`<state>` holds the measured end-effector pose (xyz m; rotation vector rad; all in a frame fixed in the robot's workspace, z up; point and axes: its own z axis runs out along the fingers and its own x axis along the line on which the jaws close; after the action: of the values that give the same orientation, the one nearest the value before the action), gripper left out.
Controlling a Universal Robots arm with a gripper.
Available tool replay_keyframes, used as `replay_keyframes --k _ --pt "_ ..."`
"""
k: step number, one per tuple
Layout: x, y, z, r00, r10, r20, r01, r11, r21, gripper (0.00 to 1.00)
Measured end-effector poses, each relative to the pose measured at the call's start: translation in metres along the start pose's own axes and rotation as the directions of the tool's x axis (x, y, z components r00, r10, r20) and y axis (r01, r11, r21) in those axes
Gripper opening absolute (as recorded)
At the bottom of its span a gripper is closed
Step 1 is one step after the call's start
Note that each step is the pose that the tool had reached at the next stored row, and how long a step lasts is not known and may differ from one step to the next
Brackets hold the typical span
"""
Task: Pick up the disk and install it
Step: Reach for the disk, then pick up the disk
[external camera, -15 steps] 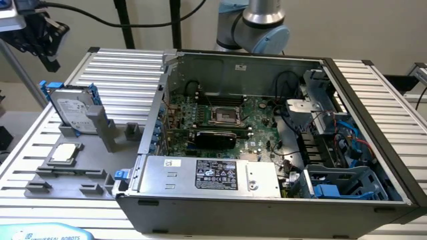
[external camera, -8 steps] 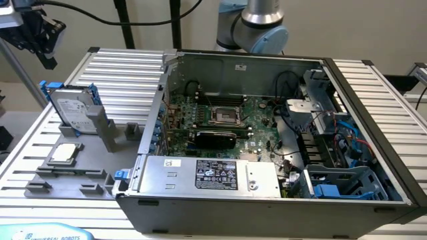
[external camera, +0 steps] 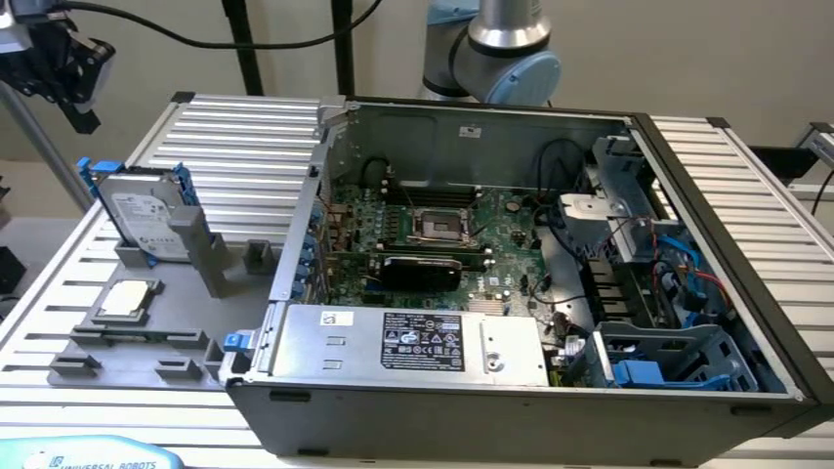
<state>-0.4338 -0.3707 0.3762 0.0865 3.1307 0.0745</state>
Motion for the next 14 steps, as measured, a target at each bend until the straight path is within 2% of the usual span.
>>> replay_keyframes --k 4,6,14 --pt "0.0001 0.0005 0.0045 0.9995 -0.031 -0.0026 0.031 0.9995 0.0 0.11" --pt "-0.0001 0.0005 0.0051 0.9993 -0.037 -0.0081 0.037 0.9993 0.0001 0.11" --pt "-0.0002 0.0005 0.005 0.9993 -0.037 -0.009 0.037 0.9993 0.0001 0.11"
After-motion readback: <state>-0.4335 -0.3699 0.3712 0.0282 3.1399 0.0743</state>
